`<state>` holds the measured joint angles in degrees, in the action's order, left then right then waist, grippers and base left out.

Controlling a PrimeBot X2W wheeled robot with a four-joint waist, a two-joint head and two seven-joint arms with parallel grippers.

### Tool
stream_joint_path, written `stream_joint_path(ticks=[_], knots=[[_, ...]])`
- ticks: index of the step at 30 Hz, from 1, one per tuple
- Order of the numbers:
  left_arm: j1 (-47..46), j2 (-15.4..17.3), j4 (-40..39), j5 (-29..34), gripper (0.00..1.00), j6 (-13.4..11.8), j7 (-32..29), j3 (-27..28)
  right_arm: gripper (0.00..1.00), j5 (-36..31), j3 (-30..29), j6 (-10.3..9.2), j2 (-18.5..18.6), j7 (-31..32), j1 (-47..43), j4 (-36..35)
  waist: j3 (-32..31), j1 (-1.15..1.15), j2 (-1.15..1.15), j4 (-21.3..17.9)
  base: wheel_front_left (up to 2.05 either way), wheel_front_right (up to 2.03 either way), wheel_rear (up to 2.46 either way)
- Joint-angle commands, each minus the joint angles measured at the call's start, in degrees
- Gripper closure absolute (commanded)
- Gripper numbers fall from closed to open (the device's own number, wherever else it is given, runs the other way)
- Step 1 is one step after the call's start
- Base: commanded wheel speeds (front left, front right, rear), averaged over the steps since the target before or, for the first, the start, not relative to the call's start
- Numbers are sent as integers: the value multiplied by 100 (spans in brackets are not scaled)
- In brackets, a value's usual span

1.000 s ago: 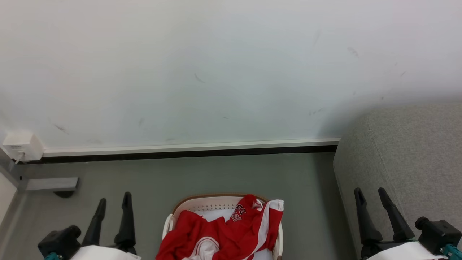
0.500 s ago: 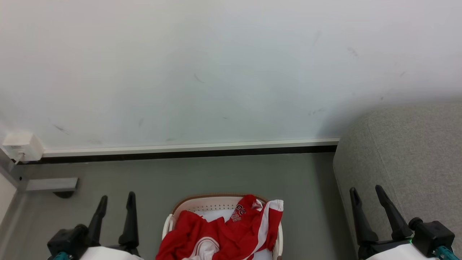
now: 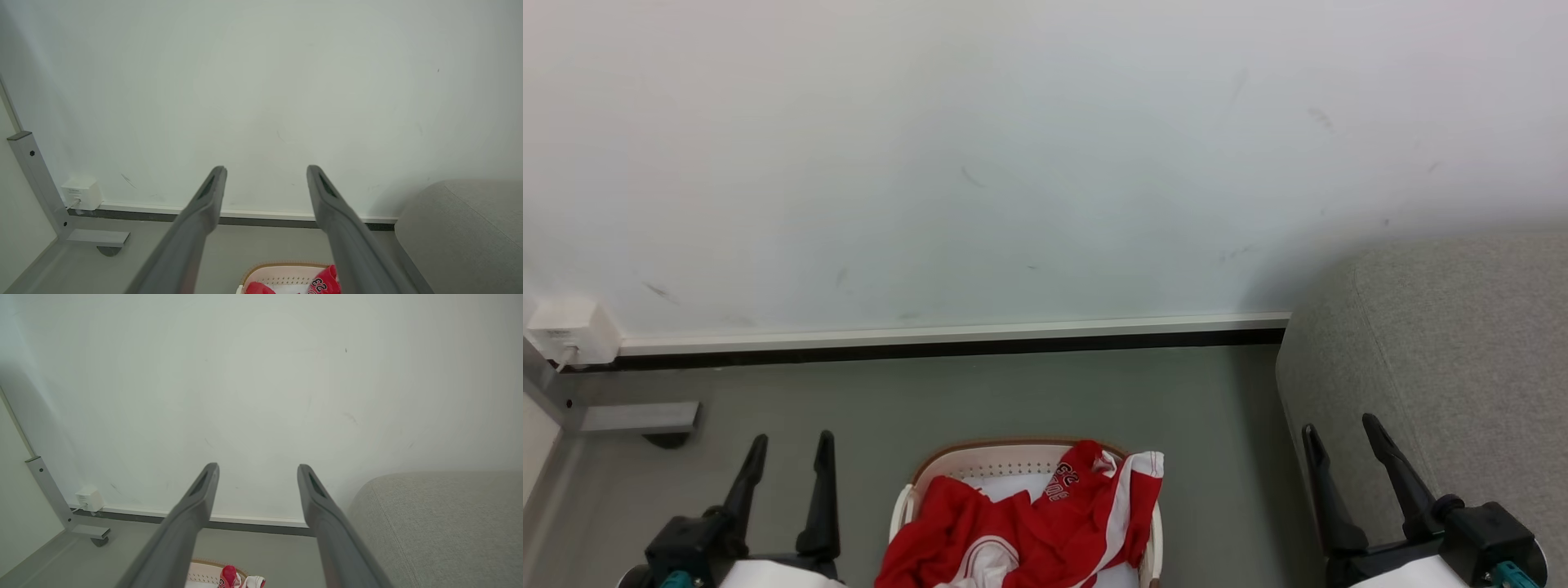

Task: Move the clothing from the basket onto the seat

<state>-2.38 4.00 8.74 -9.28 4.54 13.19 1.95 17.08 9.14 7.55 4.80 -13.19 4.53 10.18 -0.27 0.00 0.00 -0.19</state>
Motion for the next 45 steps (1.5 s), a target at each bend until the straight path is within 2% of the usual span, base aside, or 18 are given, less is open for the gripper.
stream_joint_path(ticks=[1,16,45], knots=[[1,15,-47,170,0,14,65,32,0,-125,24,-10,-4,-60,66,-44,3,0,0,-5,0,0,0],[5,-32,-110,781,0,73,213,99,0,-632,84,-12,-15,-216,80,-79,9,0,0,-24,0,0,0],[-83,-91,-123,606,0,190,197,259,0,-393,-50,-12,-66,-206,143,-203,201,0,0,-136,0,0,0]])
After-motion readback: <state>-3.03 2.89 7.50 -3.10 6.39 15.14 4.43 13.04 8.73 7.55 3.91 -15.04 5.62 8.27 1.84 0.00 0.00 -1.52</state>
